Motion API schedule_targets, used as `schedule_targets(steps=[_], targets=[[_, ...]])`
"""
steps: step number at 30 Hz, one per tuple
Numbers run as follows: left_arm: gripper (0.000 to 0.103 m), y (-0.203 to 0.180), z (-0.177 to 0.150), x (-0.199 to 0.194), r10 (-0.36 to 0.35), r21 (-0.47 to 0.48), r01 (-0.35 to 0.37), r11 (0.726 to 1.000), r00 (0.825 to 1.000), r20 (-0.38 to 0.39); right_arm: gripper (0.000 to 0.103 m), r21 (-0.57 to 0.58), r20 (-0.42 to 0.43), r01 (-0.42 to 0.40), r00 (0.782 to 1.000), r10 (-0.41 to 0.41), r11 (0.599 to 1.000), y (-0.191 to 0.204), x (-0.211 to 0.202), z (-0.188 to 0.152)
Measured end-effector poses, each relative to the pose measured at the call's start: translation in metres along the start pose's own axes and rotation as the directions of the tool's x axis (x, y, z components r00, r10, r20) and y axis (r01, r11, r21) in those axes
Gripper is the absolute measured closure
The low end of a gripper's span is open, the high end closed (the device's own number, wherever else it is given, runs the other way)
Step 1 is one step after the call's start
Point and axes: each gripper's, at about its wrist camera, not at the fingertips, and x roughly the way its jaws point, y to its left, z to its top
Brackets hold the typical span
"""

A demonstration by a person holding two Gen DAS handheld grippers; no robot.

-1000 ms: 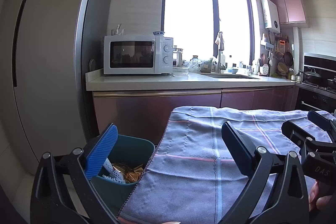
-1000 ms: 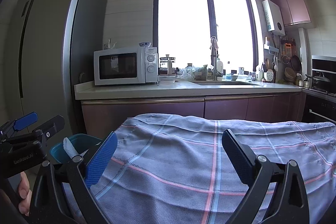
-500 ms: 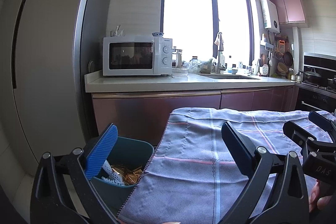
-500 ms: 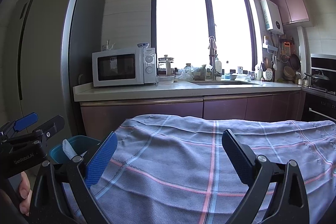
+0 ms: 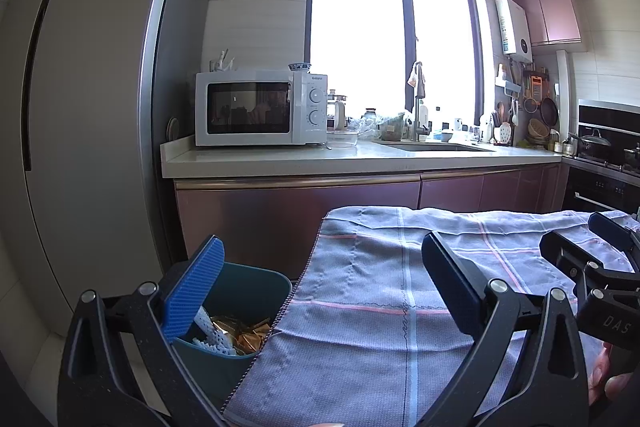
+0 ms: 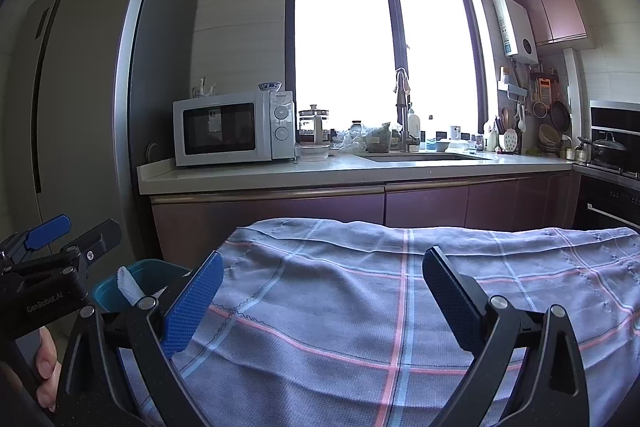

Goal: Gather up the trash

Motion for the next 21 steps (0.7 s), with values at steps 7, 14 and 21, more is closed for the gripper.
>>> schedule_targets(steps=[7, 14, 21], targets=[[0.006, -0.0003, 0.0016, 0.0004, 0.002, -0.003, -0.002, 1.0, 1.0, 0.002, 0.007, 0.002, 0.0, -0.001, 1.0, 0.001, 1.0, -0.0004, -0.0002, -0.0003], [0.006, -0.0001, 0.0017, 0.0007, 0.002, -0.003, -0.002, 1.0, 1.0, 0.001, 0.007, 0.003, 0.0, -0.001, 1.0, 0.001, 1.0, -0.0005, -0.0004, -0.0005], [0.006, -0.0004, 0.0022, 0.0006, 0.003, -0.003, -0.003, 1.0, 1.0, 0.001, 0.007, 0.004, -0.002, 0.001, 1.0, -0.001, 1.0, -0.0006, -0.0001, -0.0009]])
